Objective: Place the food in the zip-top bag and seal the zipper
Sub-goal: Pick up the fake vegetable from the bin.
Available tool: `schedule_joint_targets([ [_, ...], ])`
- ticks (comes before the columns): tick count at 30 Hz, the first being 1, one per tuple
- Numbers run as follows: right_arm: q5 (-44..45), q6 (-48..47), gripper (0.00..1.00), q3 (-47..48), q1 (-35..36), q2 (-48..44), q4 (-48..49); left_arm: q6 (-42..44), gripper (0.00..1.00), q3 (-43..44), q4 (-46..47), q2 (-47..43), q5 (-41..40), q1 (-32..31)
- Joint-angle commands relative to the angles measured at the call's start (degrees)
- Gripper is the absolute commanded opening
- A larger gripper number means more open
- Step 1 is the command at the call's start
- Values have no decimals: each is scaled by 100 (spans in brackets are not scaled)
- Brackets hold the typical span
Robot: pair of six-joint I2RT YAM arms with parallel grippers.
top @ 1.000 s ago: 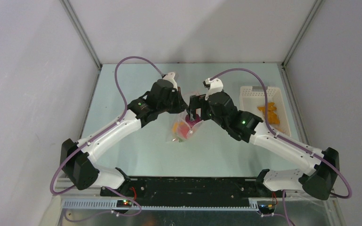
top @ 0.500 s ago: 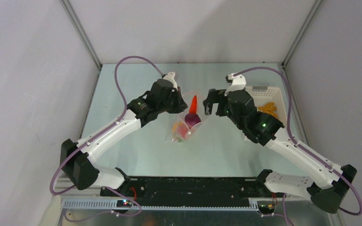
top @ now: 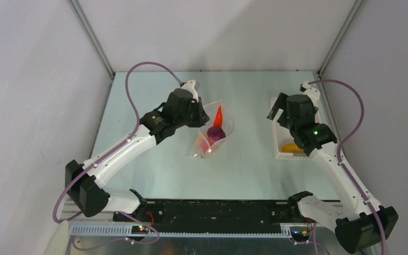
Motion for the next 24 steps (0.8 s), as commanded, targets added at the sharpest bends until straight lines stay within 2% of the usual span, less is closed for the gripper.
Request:
schedule_joint_targets([
  [1, -339, 150, 99, -152, -615, -21, -142, 151, 0, 116, 127, -256, 15, -23],
  [9, -835, -27, 100, -669, -1584, 26, -78, 170, 0, 111, 134, -239, 91, -33],
  [16, -1376, -269, 100, -826, -2270, 560, 33, 178, 0, 150, 127, -166, 149, -57],
  [24, -1758, -349, 99, -837, -2672, 1459, 952, 210, 0, 205, 92, -90, 151, -59],
])
